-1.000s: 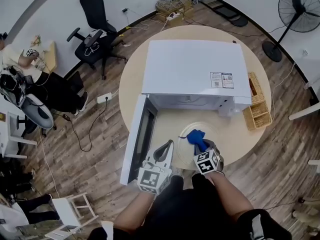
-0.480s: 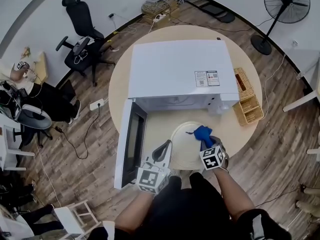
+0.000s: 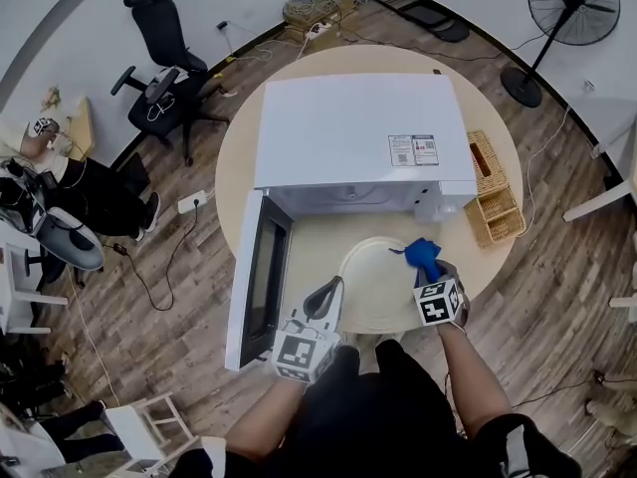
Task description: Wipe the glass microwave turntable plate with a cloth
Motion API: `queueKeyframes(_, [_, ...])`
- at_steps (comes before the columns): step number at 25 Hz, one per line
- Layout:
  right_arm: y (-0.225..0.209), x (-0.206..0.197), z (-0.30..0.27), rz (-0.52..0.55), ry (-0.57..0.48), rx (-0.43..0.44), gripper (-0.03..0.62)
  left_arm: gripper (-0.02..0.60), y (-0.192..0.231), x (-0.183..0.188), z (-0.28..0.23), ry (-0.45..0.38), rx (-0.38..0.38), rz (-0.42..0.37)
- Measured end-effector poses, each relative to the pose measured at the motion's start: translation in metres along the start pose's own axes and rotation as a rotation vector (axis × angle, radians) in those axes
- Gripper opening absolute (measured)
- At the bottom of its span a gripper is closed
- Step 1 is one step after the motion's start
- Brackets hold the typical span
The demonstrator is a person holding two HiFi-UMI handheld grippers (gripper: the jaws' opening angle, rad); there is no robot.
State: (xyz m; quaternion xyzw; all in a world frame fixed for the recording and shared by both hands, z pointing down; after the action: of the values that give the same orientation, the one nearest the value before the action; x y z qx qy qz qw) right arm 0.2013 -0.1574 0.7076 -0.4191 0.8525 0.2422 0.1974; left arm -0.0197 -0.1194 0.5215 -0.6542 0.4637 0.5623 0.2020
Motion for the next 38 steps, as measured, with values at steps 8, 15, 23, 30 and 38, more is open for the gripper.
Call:
queueKeyframes(8, [0.031, 0.032, 0.025, 0.051, -0.143, 0.052, 0.078, 0.006, 0.004, -0.003, 0.006, 0.005, 0.020, 0.009])
queueKeyframes(15, [0.120, 0.070, 0.045, 0.057, -0.246, 0.262, 0.078, 0.006, 0.009, -0.008, 0.020, 0.007, 0.050, 0.024])
queueKeyframes(23, [0.198, 0.079, 0.041, 0.196, -0.223, 0.415, 0.078, 0.006, 0.023, -0.017, 0.045, 0.009, 0.116, 0.048])
queueKeyframes(30, [0.222, 0.063, 0.029, 0.272, -0.166, 0.422, 0.078, 0.006, 0.028, -0.034, 0.059, 0.028, 0.144, 0.069])
queueKeyframes(38, [0.207, 0.055, 0.030, 0.256, -0.154, 0.387, 0.081, 0.006, 0.019, -0.033, 0.050, 0.037, 0.104, 0.055])
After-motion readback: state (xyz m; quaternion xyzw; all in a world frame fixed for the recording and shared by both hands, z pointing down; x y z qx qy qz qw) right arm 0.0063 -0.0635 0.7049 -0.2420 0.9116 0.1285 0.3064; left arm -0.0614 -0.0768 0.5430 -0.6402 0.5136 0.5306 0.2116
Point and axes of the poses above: the fingertips, and each gripper's own axes: z backward along the fingers, y to its left, x out of its top, the point moved 1 cm from there along z, backward along the fingers, and after that the axes turned 7 degrees about z, right-handed, at the moved point
